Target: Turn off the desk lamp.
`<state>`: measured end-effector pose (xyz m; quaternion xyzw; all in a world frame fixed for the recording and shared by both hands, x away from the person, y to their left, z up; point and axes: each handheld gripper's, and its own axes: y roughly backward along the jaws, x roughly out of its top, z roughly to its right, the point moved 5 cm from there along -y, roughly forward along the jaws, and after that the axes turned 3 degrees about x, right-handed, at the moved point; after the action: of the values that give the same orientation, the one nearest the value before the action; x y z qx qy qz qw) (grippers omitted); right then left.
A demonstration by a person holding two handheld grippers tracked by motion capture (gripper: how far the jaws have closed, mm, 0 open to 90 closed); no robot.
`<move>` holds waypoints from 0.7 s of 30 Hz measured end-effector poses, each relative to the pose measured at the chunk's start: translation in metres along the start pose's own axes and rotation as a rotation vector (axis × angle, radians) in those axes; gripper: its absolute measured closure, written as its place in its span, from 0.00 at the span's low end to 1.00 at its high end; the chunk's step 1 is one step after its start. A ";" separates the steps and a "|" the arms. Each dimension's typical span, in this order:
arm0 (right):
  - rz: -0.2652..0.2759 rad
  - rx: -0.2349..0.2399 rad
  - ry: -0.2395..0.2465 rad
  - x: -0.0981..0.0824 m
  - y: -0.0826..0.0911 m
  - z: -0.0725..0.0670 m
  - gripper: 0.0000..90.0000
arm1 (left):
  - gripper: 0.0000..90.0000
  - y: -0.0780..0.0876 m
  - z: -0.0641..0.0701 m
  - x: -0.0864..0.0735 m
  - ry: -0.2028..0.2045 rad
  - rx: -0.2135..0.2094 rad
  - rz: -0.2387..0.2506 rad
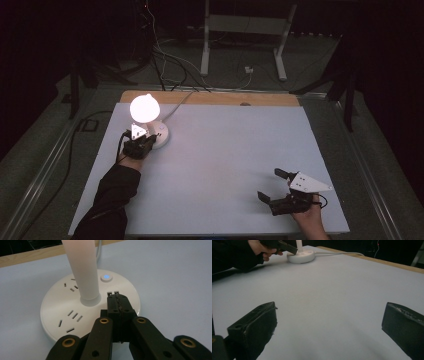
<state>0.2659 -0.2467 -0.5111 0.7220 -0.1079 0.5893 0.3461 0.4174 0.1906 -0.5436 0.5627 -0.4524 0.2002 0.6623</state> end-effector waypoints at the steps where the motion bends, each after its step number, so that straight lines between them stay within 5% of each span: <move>1: 0.001 0.001 -0.001 0.000 0.000 0.000 0.00 | 1.00 0.000 0.000 0.000 0.004 -0.002 0.002; 9: -0.004 0.004 0.001 0.000 0.000 0.000 0.00 | 1.00 0.000 -0.001 0.000 0.005 -0.012 -0.006; 13: -0.008 0.008 -0.002 -0.001 -0.001 -0.001 0.00 | 1.00 -0.001 0.002 0.000 -0.028 0.015 -0.011; 21: -0.004 0.007 0.002 0.000 -0.001 -0.001 0.00 | 1.00 0.005 0.002 0.005 -0.009 -0.014 0.010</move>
<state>0.2656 -0.2458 -0.5112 0.7227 -0.1039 0.5899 0.3448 0.4153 0.1888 -0.5373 0.5568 -0.4596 0.1977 0.6631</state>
